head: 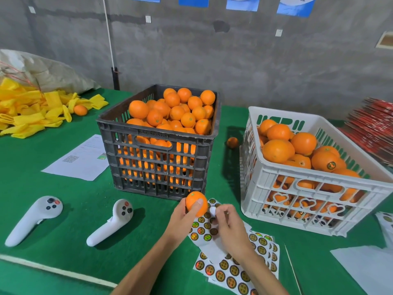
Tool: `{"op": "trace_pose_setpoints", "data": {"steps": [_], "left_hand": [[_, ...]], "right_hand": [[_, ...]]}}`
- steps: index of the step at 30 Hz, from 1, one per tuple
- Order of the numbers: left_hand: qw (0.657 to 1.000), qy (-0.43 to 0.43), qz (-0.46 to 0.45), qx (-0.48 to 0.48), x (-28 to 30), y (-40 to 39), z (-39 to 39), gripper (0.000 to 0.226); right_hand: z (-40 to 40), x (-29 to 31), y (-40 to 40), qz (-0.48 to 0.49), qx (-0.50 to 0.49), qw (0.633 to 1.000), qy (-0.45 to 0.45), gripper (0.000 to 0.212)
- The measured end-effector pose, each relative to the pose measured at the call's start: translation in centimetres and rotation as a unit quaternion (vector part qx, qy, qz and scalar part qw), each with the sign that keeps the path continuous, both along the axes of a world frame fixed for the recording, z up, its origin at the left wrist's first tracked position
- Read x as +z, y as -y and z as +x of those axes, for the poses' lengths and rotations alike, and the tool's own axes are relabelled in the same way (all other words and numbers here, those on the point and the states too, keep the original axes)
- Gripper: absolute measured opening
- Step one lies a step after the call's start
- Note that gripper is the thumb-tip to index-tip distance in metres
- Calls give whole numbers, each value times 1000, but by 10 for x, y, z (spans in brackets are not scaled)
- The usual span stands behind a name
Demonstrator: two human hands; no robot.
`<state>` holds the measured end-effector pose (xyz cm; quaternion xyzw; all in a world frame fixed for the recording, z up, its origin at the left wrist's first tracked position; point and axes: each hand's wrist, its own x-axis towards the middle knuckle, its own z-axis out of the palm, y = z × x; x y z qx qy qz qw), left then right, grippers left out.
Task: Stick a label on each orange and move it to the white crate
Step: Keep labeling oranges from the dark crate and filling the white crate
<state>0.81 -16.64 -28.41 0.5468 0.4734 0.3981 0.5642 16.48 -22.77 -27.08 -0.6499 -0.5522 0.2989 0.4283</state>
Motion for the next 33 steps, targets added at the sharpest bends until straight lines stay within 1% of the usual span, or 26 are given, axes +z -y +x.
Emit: {"op": "trace_pose_setpoints", "data": {"steps": [2,4,6,7,8,9,10,12,15,17,19,21,23,25,27,28,30,33], "left_hand": [[1000,5,12,-4,-1,1,1,55],[999,11,30,-4,0,3,3,53],[998,38,41,-4,2,7,6,45],[997,60,46,-4,4,8,7,45],[995,83,50,-4,8,10,8,46],[993,105,50,-5,14,10,9,47],[991,124,48,-8,20,10,11,47],[988,151,36,-18,33,9,16,48],[986,166,-13,-18,57,5,29,56],[987,157,-39,-22,77,3,41,73],[993,110,-28,-34,96,1,51,89],[993,90,12,-70,115,0,58,85],[987,94,52,-116,138,-1,63,72],[978,83,107,-156,161,-6,67,59],[968,59,174,-171,183,-13,69,53],[964,40,213,-157,192,-17,68,50],[950,-6,295,-101,209,-32,63,37],[921,-72,380,-39,228,-62,46,12]], "right_hand": [[-3,8,-4,84,-90,990,76,19],[-7,18,-8,155,-126,966,166,14],[-11,24,-9,176,-88,949,248,13],[-13,25,-8,185,-58,944,269,12],[-13,27,-6,196,-34,943,269,11],[-12,29,-4,203,-19,944,260,13],[-10,32,-1,207,-10,944,258,20],[-5,39,2,214,1,932,291,35],[-2,55,5,234,-8,910,343,52],[1,67,2,251,-33,898,360,61],[7,79,-1,277,-69,887,362,65],[17,94,-4,313,-99,877,351,63],[29,112,-5,343,-122,867,341,62],[44,131,-6,357,-144,858,340,65],[63,147,-10,369,-165,849,341,66],[74,154,-14,370,-175,847,339,65],[99,171,-25,349,-201,855,325,63],[134,193,-45,280,-250,874,308,62]]}}
